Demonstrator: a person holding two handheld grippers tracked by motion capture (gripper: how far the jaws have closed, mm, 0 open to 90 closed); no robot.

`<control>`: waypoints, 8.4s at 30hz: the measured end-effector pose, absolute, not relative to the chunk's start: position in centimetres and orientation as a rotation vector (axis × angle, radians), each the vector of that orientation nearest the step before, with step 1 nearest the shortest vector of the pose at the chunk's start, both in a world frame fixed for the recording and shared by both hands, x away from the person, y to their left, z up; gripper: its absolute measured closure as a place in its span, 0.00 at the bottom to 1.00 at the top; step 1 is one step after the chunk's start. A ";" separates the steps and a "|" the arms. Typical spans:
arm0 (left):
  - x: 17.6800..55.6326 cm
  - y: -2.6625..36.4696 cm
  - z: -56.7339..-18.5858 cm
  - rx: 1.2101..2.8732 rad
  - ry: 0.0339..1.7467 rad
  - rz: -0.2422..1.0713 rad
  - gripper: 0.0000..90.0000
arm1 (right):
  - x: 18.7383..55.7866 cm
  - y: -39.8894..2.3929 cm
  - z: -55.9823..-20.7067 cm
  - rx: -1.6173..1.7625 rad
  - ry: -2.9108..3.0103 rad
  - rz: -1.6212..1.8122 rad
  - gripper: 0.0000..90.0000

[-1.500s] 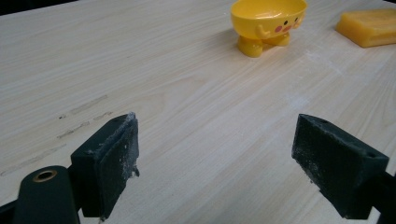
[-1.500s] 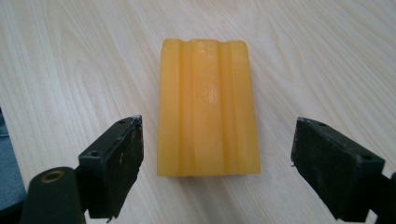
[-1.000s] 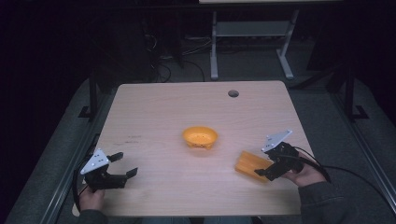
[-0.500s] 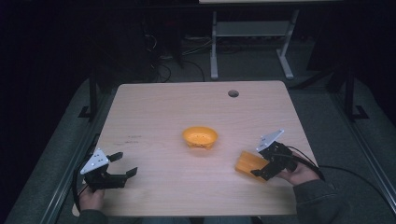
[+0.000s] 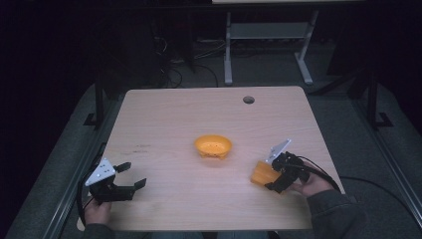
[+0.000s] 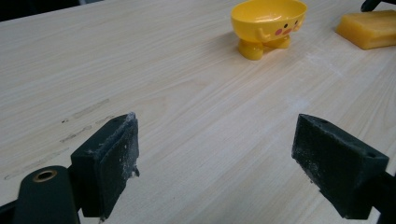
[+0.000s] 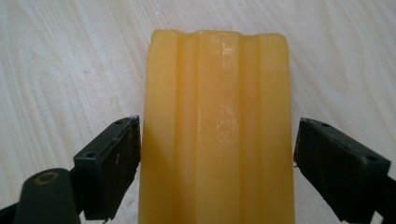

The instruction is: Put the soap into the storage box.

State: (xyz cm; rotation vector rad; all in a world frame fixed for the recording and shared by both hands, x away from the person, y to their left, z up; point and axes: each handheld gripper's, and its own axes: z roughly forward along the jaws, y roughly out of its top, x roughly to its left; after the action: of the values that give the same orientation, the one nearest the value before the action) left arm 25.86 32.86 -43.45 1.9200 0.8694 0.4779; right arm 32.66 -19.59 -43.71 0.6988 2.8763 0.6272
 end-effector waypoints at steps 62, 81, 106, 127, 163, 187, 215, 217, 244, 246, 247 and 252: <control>25.8 33.1 -43.2 1.878 0.874 0.489 0.16 | 33.8 -18.0 -42.4 0.589 2.900 0.591 0.23; 25.8 33.2 -43.2 1.869 0.874 0.486 0.16 | 35.3 -16.8 -40.1 0.537 2.896 0.645 0.23; 25.8 33.4 -43.2 1.869 0.883 0.484 0.16 | 37.3 -15.2 -37.8 0.500 2.885 0.650 0.23; 25.9 33.5 -43.2 1.878 0.883 0.486 0.16 | 39.5 -12.7 -36.3 0.438 2.905 0.680 0.23; 26.0 33.5 -43.4 1.866 0.891 0.484 0.16 | 42.6 -7.8 -34.7 0.319 2.927 0.713 0.23; 26.0 33.6 -43.4 1.878 0.889 0.492 0.16 | 43.7 -4.0 -34.4 0.212 2.957 0.688 0.23; 26.1 33.7 -43.3 1.873 0.889 0.494 0.16 | 44.7 -2.3 -37.3 0.201 3.004 0.657 0.23; 26.1 33.7 -43.3 1.871 0.889 0.494 0.16 | 44.7 -2.2 -37.4 0.201 3.008 0.653 0.23; 26.1 33.6 -43.3 1.883 0.886 0.493 0.16 | 44.6 -2.0 -38.6 0.208 3.002 0.665 0.22; 26.1 33.6 -43.4 1.884 0.886 0.492 0.16 | 44.6 -2.0 -38.7 0.213 3.005 0.668 0.22; 26.1 33.6 -43.4 1.883 0.886 0.492 0.16 | 44.6 -2.0 -38.7 0.219 3.008 0.666 0.22; 26.1 33.6 -43.4 1.885 0.886 0.494 0.16 | 44.6 -2.0 -38.9 0.242 3.014 0.658 0.22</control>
State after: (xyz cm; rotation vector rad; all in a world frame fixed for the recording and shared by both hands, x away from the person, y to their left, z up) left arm 26.10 33.64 -43.36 1.8845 0.8856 0.4940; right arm 44.58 -2.00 -38.86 0.2421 3.0143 0.6577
